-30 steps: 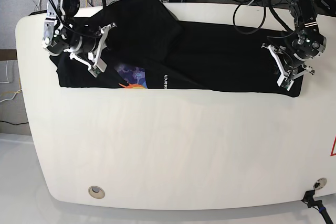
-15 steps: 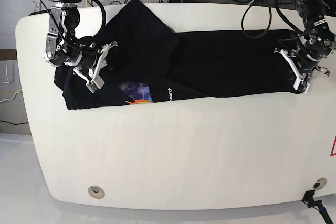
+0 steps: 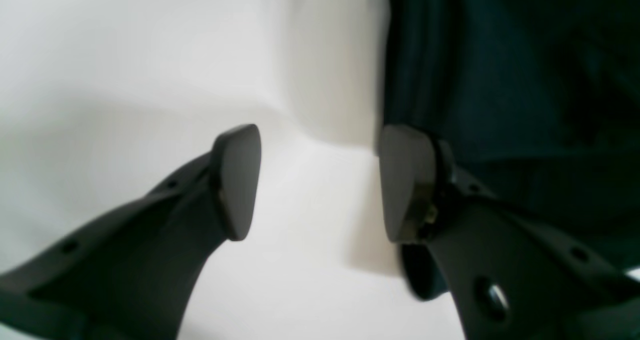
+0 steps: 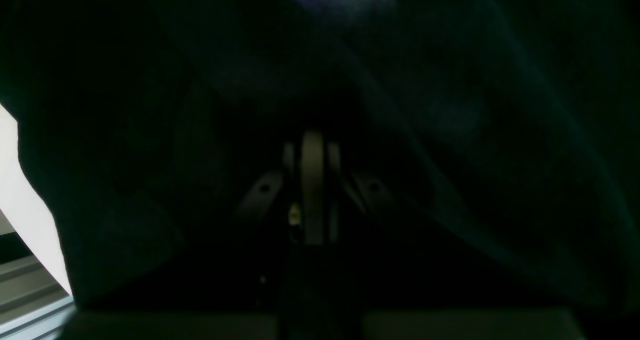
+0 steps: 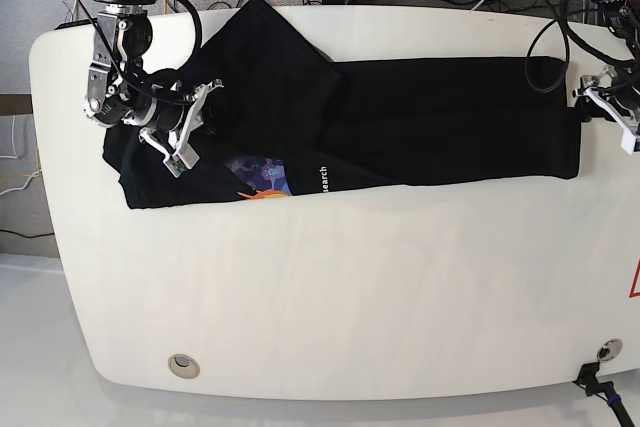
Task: Fold the T-shirt properly
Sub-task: 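Move the left gripper along the shirt edge toward the shirt's middle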
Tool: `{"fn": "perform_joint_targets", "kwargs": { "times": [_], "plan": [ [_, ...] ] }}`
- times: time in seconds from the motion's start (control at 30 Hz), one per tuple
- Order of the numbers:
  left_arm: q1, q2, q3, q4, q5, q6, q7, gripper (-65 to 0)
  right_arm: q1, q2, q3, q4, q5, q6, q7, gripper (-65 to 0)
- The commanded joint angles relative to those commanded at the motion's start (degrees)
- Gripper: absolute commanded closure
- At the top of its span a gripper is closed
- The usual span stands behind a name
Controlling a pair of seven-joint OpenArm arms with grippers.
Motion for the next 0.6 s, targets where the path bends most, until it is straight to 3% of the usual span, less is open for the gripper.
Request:
{"fn": "perform_joint_targets", "kwargs": {
  "times": [0.13, 0.3, 0.47, 0.53, 0.6],
  "plan": [
    [-0.09, -0.09, 3.6, -3.25, -3.16, 0.0, -1.14, -35.1, 0.0, 0.18, 0.0, 0.0, 0.0, 0.0, 0.0, 0.0],
    [-1.32, 0.18, 7.82, -7.12, -3.08, 0.0, -2.2, -35.1, 0.0, 0.18, 0.0, 0.18, 0.0, 0.0, 0.0, 0.0],
    [-1.32, 1.58, 8.35, -7.03, -3.16, 0.0, -2.2, -34.5, 0.0, 0.0, 0.0, 0.18, 0.0, 0.0, 0.0, 0.0],
    [-1.41, 1.58, 9.67, -7.03, -3.16, 0.0, -2.2, -28.1, 0.0, -0.09, 0.0, 0.18, 0.0, 0.0, 0.0, 0.0],
    [-1.49, 1.58, 10.9, -7.03, -3.16, 0.0, -2.2, -12.9, 0.0, -0.09, 0.0, 0.0, 0.0, 0.0, 0.0, 0.0]
  ]
}}
